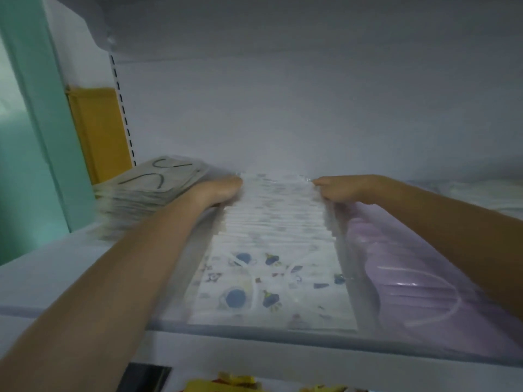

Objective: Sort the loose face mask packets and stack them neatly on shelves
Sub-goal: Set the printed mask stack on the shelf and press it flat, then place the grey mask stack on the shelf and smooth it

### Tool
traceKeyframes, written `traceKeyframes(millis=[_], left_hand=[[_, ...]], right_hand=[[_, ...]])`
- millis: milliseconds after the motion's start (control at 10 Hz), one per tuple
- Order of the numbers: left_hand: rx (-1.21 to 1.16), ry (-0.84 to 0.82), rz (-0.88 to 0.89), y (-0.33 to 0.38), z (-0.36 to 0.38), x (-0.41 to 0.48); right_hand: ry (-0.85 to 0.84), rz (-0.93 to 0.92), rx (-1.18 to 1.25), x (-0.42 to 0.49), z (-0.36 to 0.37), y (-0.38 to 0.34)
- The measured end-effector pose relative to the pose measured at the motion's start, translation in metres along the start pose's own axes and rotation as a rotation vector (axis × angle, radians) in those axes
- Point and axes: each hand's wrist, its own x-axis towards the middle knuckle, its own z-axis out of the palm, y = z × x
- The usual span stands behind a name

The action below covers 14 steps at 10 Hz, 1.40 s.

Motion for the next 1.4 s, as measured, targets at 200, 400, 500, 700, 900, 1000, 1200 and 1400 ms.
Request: traceKeyframes(millis=[200,400,500,700,900,1000,1200,1400], left_hand=[[0.01,-0.125,0.021,-0.001,0.006,0.02],[-0.095,-0.072,0.118,-0.006,0.01,0.034],[-0.147,-0.069,0.157,-0.006,0.018,0.04],[-0.178,-0.04,0.202,-0.011,0.021,0.046],[-0.134,-0.082,0.147,-0.007,0.013,0.034],[0.014,-0.072,0.164,0.007,0.006,0.023],[0.281,0.013,0.401,0.054,-0.026,-0.016],[0.504,0.122,0.47,0.025,-0.122,-0.028]], right_hand=[[0.078,0.131,0.138,0.01,0.006,-0.014],[0.093,0.215,0.225,0.021,0.008,-0.03],[0.123,0.231,0.21,0.027,0.007,-0.035],[0.186,0.227,0.201,0.03,0.006,-0.025],[0.197,0.246,0.011,0.021,0.001,-0.03],[0.203,0.137,-0.054,0.014,-0.004,-0.04],[0.228,-0.045,-0.105,-0.016,-0.004,-0.09],[0.155,-0.194,0.091,-0.039,0.019,-0.164]])
